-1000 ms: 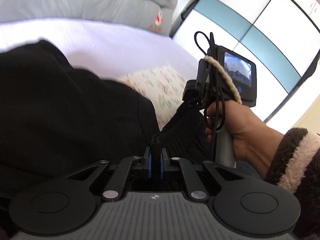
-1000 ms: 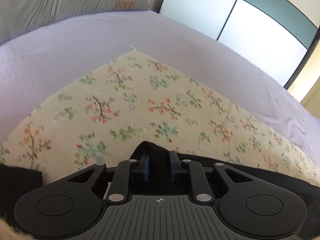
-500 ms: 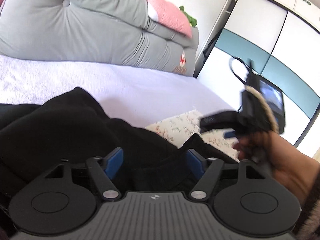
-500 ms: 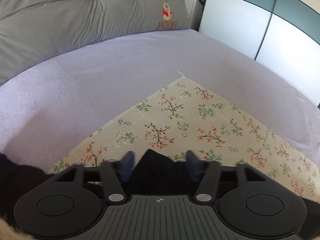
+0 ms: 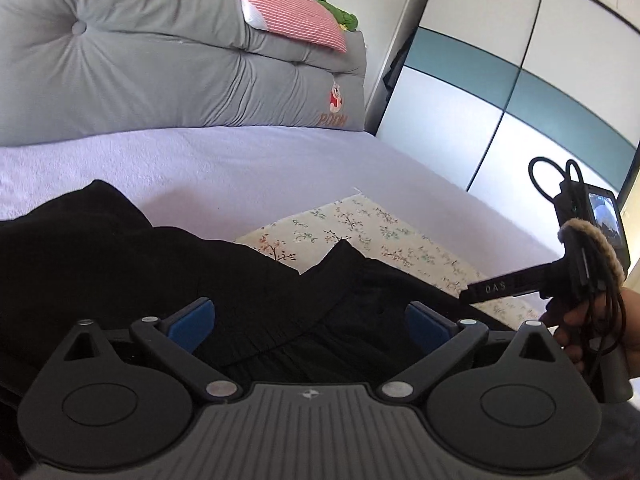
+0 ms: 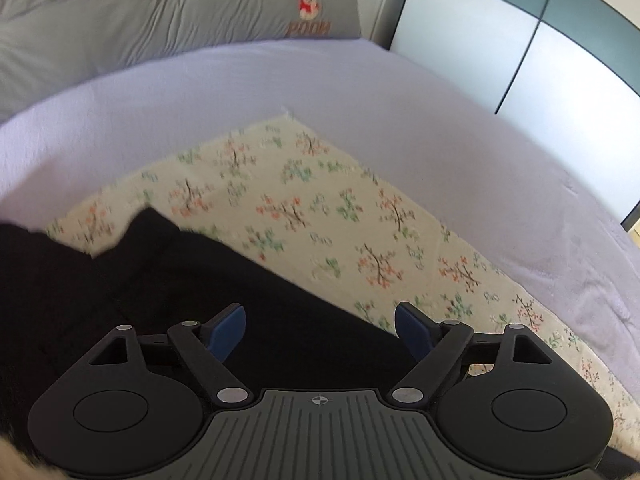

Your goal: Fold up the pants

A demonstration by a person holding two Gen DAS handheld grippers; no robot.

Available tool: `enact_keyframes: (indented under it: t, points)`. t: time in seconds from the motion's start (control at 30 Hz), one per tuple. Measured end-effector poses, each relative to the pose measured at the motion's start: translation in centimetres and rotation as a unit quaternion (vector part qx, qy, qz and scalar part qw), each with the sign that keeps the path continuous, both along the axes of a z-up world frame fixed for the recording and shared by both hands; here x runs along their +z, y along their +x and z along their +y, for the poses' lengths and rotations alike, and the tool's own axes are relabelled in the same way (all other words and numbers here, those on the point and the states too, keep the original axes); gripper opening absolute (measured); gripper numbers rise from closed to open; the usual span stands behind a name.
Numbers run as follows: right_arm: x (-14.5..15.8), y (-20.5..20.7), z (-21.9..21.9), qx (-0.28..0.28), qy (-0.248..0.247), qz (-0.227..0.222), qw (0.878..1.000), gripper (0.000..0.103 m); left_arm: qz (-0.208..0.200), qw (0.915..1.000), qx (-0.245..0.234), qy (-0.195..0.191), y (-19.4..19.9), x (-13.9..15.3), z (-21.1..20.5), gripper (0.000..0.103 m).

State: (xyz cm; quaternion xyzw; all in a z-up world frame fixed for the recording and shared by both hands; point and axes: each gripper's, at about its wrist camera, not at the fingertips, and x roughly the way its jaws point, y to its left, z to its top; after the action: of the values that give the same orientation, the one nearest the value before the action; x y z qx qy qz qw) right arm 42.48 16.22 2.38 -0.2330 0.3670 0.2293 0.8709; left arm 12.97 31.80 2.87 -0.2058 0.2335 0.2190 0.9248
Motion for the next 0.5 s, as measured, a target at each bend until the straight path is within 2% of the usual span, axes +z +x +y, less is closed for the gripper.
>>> enact_keyframes:
  t: [0.1, 0.17, 0.37, 0.5]
  points:
    - [-1.5, 1.0, -0.5, 0.013, -0.029, 0.007, 0.999, 0.084, 0.022, 0.9997, -0.004, 0.013, -0.1, 0.4, 0.0, 0.103]
    - [-2.3, 1.9, -0.9, 0.021, -0.038, 0.018, 0.999, 0.084, 0.018, 0.9995, 0.010, 0.022, -0.8, 0.6, 0.2, 0.103]
    - [-4.7, 5.5, -1.0, 0.027, -0.056, 0.039, 0.997, 0.083, 0.059, 0.9982, 0.008, 0.003, 0.5, -1.2, 0.5, 0.103]
    - [-5.6, 7.9, -1.4, 0.026, -0.037, 0.062, 0.997, 0.081, 0.085, 0.9963, 0.017, 0.004, 1.2, -2.0, 0.9, 0.103]
